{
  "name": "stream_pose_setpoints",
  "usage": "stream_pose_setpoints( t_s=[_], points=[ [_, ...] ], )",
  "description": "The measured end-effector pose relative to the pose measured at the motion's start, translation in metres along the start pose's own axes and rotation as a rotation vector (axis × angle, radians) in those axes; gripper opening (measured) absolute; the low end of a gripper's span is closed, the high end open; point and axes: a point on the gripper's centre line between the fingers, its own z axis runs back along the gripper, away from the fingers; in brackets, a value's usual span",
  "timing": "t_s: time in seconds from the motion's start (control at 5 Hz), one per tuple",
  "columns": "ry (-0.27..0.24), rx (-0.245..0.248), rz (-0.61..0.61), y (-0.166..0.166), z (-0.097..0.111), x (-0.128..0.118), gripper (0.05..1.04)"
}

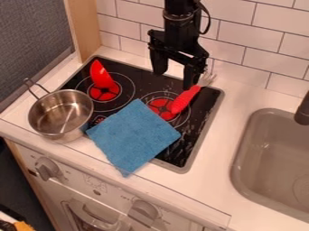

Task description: Move the silver pot onto the blue cloth

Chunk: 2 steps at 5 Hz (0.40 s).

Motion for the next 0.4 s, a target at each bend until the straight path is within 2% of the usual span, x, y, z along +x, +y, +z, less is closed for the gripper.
stream_pose_setpoints(
  t_s=[0.2,0.4],
  points=[
    [0.039,-0.008,0.001,-0.002,-0.013,-0.008,1.001],
    [0.065,0.014,0.04,0.023,-0.019,-0.048,1.001]
  ],
)
